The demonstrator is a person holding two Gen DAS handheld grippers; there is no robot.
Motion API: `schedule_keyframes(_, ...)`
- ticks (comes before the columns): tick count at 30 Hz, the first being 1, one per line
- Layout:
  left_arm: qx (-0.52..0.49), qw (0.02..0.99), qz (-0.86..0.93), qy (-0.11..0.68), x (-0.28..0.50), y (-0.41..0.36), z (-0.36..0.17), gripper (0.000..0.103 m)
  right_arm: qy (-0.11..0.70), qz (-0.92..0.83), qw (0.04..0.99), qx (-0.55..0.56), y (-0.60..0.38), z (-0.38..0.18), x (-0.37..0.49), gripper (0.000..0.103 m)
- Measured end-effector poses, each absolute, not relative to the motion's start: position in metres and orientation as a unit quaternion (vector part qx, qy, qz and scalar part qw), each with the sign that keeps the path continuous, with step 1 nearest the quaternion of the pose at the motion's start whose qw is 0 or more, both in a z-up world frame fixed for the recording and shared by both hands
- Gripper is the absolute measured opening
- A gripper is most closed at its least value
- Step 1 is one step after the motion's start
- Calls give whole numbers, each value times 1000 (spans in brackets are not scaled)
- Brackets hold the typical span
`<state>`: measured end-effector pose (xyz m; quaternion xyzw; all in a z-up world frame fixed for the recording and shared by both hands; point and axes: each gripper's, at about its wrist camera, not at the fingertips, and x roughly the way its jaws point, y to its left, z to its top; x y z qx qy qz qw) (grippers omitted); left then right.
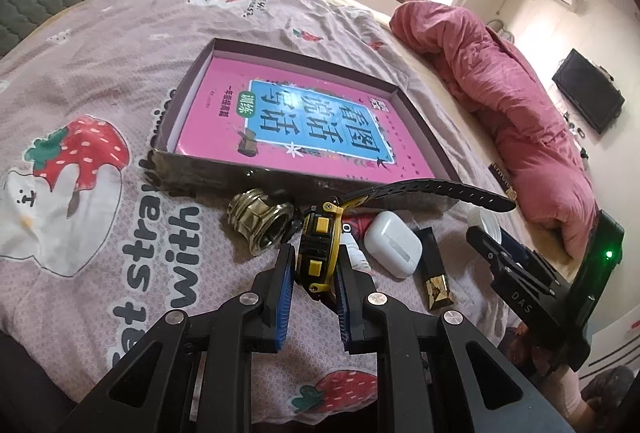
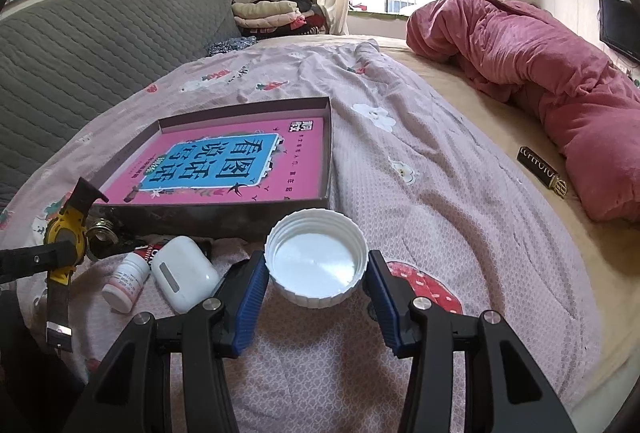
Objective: Organize rigid objects
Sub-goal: 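Lift the watch with left tool while right tool carries the cap over the tray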
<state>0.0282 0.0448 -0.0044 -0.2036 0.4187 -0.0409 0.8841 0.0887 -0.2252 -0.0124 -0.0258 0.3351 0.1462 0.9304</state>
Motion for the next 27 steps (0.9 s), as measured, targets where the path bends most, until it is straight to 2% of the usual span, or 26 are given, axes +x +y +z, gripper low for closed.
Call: schedule_keyframes(27, -193, 916, -5, 352, 31, 64, 28, 19, 270, 166, 947, -45, -203, 18, 76, 50)
